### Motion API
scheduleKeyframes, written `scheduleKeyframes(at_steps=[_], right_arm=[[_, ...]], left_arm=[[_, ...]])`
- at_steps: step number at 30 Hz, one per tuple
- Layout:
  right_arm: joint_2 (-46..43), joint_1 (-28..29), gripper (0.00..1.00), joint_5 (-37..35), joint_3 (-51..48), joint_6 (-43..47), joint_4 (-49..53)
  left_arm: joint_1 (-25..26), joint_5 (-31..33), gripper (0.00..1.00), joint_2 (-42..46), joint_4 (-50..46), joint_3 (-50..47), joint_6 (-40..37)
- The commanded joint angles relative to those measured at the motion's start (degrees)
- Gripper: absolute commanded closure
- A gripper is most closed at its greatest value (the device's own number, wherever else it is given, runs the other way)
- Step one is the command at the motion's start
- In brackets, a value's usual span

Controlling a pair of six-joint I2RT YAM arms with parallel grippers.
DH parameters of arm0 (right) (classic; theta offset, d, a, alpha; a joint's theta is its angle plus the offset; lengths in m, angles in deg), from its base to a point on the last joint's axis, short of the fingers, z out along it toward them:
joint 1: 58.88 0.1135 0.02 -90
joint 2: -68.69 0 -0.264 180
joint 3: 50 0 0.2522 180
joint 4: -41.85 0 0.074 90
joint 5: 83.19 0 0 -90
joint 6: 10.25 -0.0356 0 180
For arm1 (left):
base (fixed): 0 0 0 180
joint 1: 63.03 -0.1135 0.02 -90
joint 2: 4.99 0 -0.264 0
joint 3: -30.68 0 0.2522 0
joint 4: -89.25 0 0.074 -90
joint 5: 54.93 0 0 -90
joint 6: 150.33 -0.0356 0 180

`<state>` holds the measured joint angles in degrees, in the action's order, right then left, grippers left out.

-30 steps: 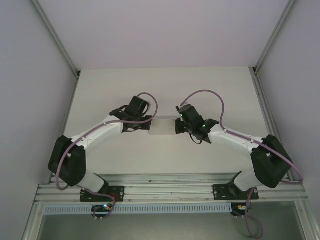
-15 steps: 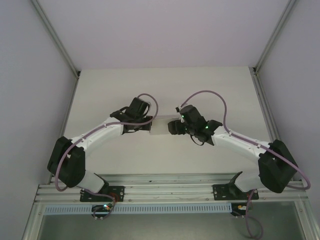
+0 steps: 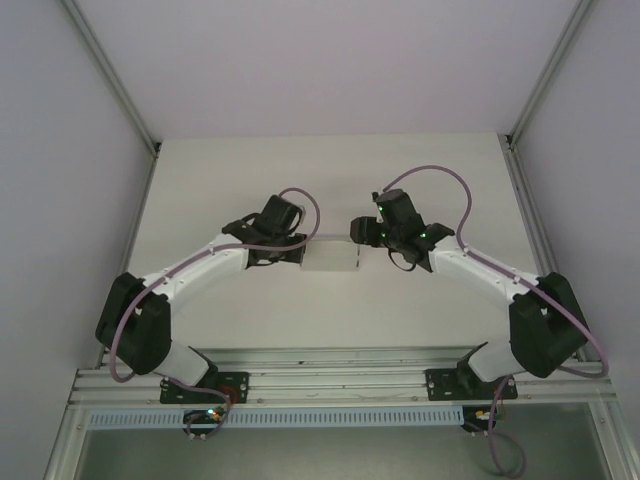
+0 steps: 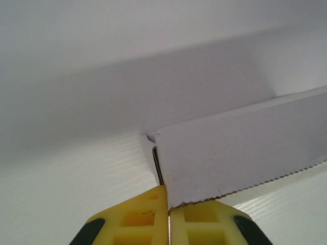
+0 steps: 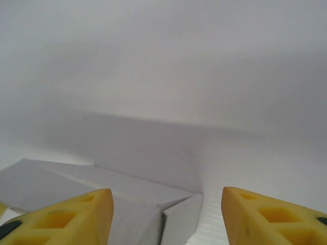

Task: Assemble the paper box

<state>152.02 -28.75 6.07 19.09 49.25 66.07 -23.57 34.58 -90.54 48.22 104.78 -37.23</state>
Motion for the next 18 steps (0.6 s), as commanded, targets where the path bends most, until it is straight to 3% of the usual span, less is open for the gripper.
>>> scheduleKeyframes(at_steps=[1, 3, 12, 18], right_arm=[[0.8, 0.0, 0.44, 3.0, -0.6, -1.5, -1.2], [0.9, 0.1, 0.44, 3.2, -2.0, -1.8, -1.9], [1.9, 0.1, 0.46, 4.9, -7.5, -3.8, -6.1], [1.5, 0.3, 0.46, 5.2, -10.2, -5.4, -8.0]], left_arm=[[0.6, 0.2, 0.88, -1.4, -3.9, 1.5, -1.3], [0.5, 0.2, 0.78, -1.1, -3.9, 1.9, -1.7], [0.7, -1.9, 0.70, 2.0, -3.8, 3.0, -2.6], [0.7, -5.7, 0.55, 5.5, -4.2, 4.4, -3.6]])
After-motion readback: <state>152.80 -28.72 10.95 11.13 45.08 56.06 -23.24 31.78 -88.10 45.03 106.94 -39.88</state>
